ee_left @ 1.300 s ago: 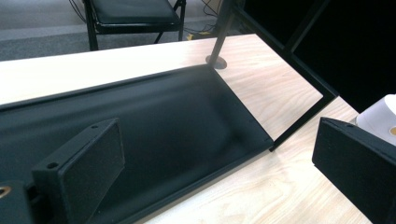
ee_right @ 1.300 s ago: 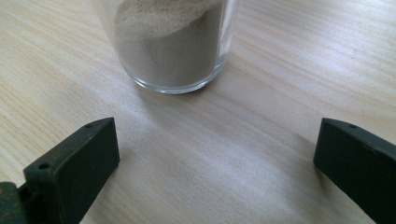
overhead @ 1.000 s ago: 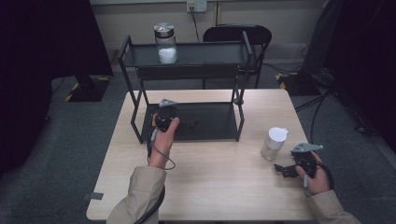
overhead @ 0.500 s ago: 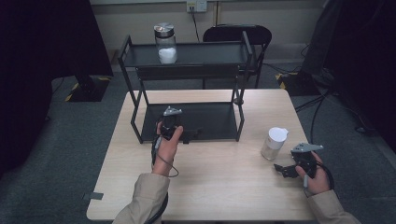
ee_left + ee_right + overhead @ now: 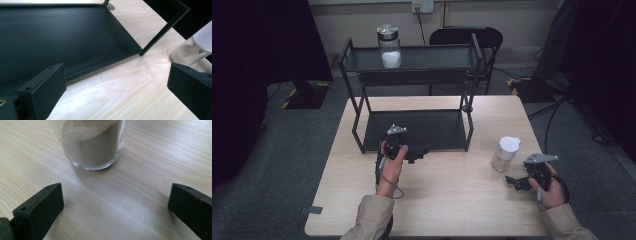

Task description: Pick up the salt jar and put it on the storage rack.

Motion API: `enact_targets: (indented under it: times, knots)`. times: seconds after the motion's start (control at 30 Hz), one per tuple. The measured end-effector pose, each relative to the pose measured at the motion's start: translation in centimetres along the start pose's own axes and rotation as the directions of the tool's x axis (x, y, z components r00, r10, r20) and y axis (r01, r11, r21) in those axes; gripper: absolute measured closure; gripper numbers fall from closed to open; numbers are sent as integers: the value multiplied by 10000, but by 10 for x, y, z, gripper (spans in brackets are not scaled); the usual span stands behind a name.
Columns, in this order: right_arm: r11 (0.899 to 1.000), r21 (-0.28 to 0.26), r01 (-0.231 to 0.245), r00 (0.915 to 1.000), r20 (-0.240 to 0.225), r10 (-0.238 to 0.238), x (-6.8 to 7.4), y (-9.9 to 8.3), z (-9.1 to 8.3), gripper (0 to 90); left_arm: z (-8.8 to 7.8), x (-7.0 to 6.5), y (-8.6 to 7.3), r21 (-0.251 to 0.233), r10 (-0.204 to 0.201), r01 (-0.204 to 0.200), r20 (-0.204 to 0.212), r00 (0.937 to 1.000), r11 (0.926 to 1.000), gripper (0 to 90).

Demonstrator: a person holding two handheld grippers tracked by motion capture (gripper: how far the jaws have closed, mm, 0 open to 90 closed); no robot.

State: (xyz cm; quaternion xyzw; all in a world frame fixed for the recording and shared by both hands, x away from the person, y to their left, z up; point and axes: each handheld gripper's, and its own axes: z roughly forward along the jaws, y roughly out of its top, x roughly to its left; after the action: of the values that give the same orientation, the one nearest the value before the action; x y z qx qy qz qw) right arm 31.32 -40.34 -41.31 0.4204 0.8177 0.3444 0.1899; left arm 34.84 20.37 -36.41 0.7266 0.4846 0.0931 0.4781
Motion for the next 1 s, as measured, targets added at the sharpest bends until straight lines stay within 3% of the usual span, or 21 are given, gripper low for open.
enact_targets:
  times: [0.17, 0.43, 0.67, 1.0]
  knots:
    - [10000, -1, 1, 10000, 0, -1, 0, 0, 0, 0, 5, 3, -13, 148, -210, 209, 96, 9997, 9997, 16]
    - [10000, -1, 2, 10000, 1, -2, 0, 0, 0, 0, 10, 2, -24, 332, -170, 168, 71, 9998, 9993, 16]
    - [10000, -1, -1, 10000, 0, 1, 0, 0, 0, 0, 17, -6, -34, 745, 258, -245, -167, 9995, 9969, 17]
    - [10000, 0, 1, 10000, 1, -1, 0, 0, 0, 0, 24, -12, -48, 1139, 565, -524, -331, 9979, 9921, 21]
